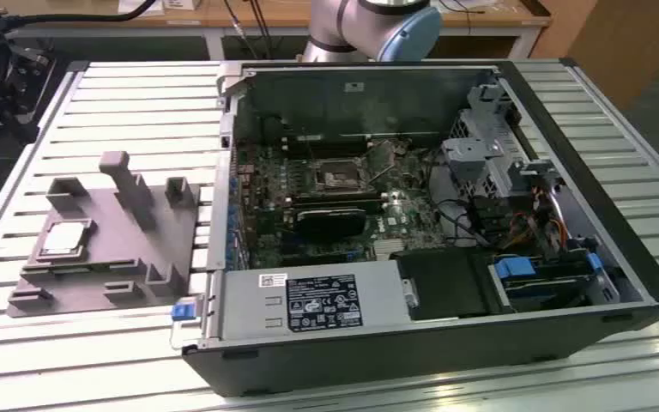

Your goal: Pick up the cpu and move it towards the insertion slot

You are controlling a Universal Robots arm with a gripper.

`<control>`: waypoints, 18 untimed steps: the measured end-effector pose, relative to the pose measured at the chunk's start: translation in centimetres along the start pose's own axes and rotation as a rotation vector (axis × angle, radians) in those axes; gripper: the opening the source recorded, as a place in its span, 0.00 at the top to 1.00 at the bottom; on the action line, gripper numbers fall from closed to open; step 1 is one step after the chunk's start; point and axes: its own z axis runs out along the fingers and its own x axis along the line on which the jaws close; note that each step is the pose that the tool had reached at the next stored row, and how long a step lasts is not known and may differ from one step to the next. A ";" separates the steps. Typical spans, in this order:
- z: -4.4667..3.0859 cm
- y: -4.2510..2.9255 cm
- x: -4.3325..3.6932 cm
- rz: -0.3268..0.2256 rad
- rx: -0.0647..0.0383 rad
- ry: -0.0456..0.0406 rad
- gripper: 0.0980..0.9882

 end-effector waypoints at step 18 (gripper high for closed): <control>0.61 0.00 1.69 0.000 0.000 -0.0003 0.99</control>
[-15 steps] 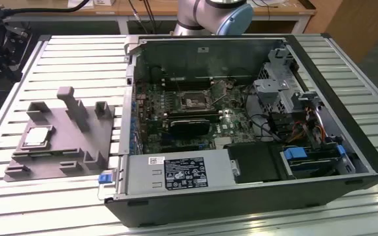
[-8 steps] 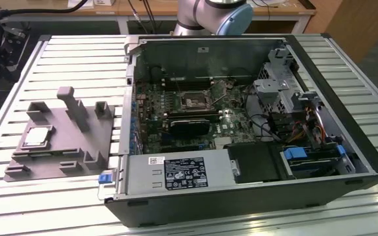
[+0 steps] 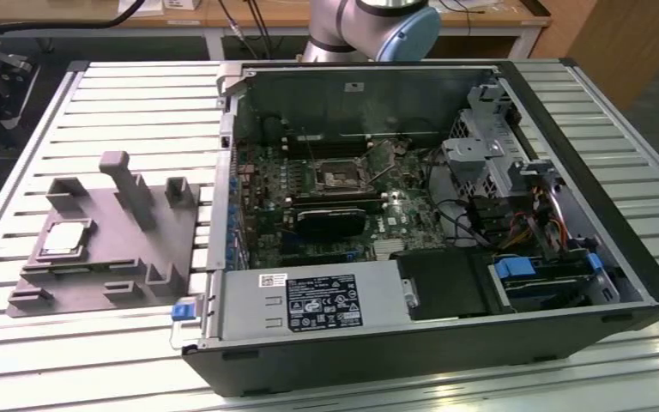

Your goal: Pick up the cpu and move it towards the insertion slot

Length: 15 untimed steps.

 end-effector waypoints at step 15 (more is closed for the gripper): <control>1.38 -0.11 0.27 0.000 0.001 0.0002 0.98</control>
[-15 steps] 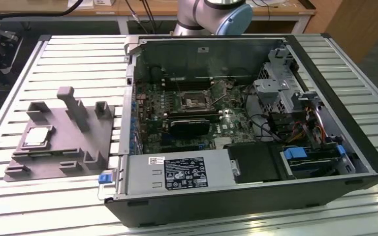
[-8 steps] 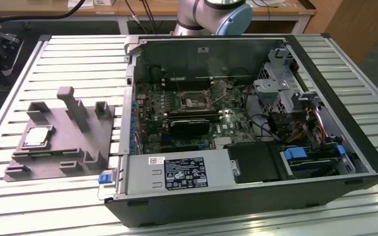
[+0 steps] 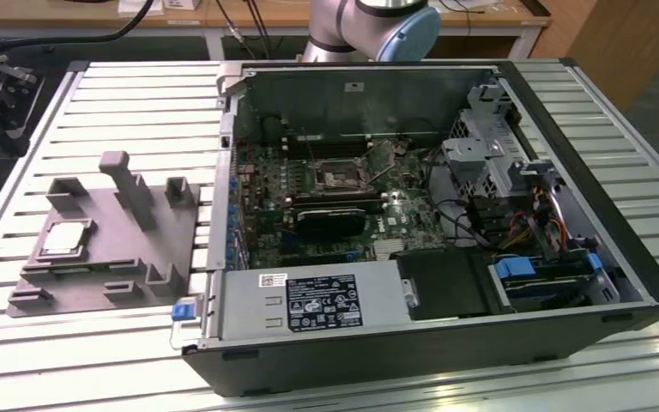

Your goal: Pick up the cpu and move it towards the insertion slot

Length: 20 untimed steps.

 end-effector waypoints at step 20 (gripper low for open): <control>3.07 -0.16 0.32 0.000 0.000 -0.0003 0.38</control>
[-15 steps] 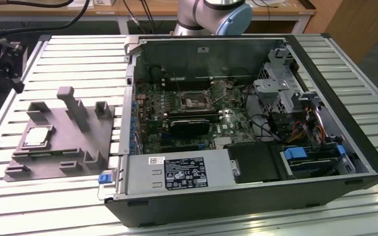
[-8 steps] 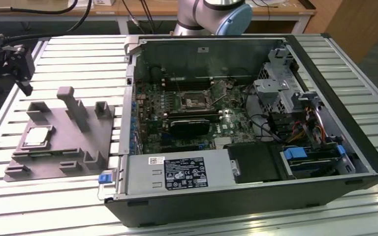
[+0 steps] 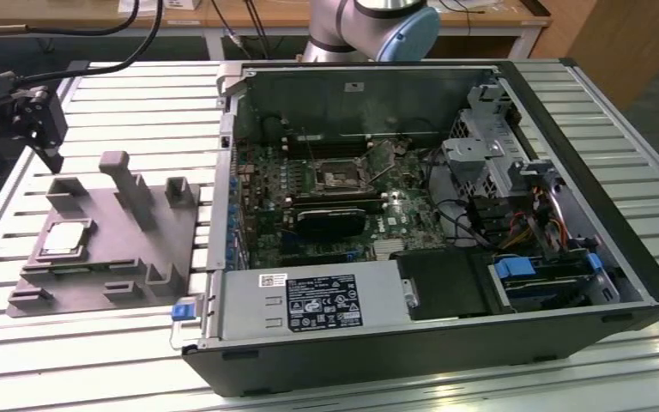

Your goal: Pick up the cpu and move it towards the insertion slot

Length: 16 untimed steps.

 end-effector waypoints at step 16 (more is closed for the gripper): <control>2.06 -0.19 0.04 -0.001 0.000 0.0000 0.38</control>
